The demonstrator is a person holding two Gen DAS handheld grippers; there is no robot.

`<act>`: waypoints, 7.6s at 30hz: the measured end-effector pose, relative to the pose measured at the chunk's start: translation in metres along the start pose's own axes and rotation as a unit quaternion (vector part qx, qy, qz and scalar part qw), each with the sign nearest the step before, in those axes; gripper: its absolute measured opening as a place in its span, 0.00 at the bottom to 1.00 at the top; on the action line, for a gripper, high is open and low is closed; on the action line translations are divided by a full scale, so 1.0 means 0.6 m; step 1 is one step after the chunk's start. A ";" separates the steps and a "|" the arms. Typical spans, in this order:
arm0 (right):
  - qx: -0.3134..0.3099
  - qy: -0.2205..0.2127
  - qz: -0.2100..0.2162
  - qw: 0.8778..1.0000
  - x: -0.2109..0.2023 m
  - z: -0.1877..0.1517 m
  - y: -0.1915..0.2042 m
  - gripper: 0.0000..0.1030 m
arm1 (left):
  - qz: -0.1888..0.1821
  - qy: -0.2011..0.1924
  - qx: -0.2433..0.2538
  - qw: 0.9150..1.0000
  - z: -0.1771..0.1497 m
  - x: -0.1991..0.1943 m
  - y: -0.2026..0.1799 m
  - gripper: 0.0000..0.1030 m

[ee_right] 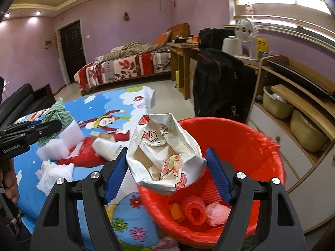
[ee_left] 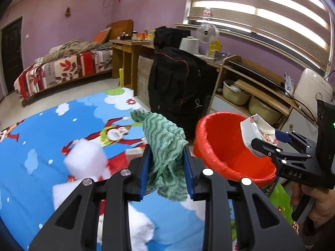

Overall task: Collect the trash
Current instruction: 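Carry the cloth and paper bag over the red bin and open both tools, then move both tools back over the remaining trash on the bed, then grasp white tissue with the right tool while the left tool grasps the white foam block, then carry the tissue and foam block over the red bin and open both tools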

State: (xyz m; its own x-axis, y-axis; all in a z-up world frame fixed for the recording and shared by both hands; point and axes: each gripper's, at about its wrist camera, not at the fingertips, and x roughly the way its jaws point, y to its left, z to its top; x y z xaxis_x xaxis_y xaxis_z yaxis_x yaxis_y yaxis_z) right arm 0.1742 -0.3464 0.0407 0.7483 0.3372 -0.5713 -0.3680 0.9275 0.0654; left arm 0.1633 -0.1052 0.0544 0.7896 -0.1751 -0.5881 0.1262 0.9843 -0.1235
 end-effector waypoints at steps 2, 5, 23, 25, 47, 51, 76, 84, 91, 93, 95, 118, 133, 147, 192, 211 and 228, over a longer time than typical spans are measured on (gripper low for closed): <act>0.004 -0.002 -0.005 1.000 -0.002 0.003 -0.013 0.68 | -0.007 0.000 0.008 1.000 0.007 0.006 -0.015 0.28; 0.008 -0.007 -0.015 1.000 -0.008 0.009 -0.034 0.69 | -0.021 0.000 0.020 1.000 0.019 0.016 -0.041 0.28; 0.030 -0.019 -0.048 0.998 -0.016 0.027 -0.122 0.69 | -0.083 0.009 0.053 0.995 0.071 0.080 -0.138 0.30; 0.032 -0.020 -0.049 0.998 -0.015 0.029 -0.128 0.69 | -0.089 0.010 0.053 0.995 0.076 0.085 -0.145 0.30; 0.057 -0.034 -0.059 0.996 -0.027 0.027 -0.165 0.75 | -0.131 0.012 0.041 0.990 0.092 0.107 -0.167 0.63; 0.057 -0.036 -0.056 0.996 -0.033 0.020 -0.160 0.76 | -0.119 0.002 0.035 0.992 0.082 0.085 -0.156 0.63; 0.027 -0.055 0.002 0.998 -0.081 0.027 -0.028 0.80 | 0.004 -0.081 -0.038 0.996 0.032 -0.126 0.047 0.63; 0.012 -0.058 0.030 0.998 -0.084 0.036 0.026 0.81 | 0.053 -0.098 -0.080 0.991 0.007 -0.193 0.141 0.65; -0.009 -0.047 0.058 0.997 -0.075 0.031 0.081 0.82 | 0.078 -0.092 -0.106 0.987 -0.022 -0.212 0.191 0.65; -0.018 -0.044 0.068 0.997 -0.072 0.029 0.102 0.82 | 0.085 -0.092 -0.110 0.986 -0.027 -0.217 0.200 0.65; -0.026 -0.041 0.078 0.996 -0.067 0.027 0.123 0.82 | 0.088 -0.093 -0.114 0.985 -0.032 -0.220 0.207 0.65; -0.118 0.063 0.155 0.979 0.062 -0.059 0.320 0.82 | 0.095 -0.089 -0.145 0.981 -0.059 -0.217 0.242 0.65; -0.144 0.121 0.162 0.969 0.116 -0.096 0.343 0.61 | 0.092 -0.084 -0.151 0.981 -0.067 -0.214 0.244 0.65; -0.142 0.122 0.177 0.966 0.107 -0.094 0.338 0.34 | 0.092 -0.072 -0.156 0.981 -0.076 -0.201 0.249 0.65; -0.040 0.031 0.075 0.996 0.015 -0.037 0.118 0.34 | 0.157 0.065 -0.120 0.978 -0.102 0.019 0.201 0.95; -0.029 0.023 0.057 0.998 0.007 -0.036 0.093 0.34 | 0.180 0.076 -0.098 0.976 -0.093 0.016 0.188 0.78; -0.027 0.004 0.035 0.999 -0.012 -0.007 0.058 0.34 | 0.147 0.010 -0.088 0.985 -0.002 -0.068 0.168 0.78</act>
State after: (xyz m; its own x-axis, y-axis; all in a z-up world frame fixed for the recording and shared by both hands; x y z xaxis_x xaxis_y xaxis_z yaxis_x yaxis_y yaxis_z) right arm 0.1537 -0.3174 0.0439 0.7152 0.3998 -0.5732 -0.4495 0.8912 0.0608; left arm 0.1429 0.0012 0.0651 0.7644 0.1152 -0.6343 -0.2135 0.9736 -0.0806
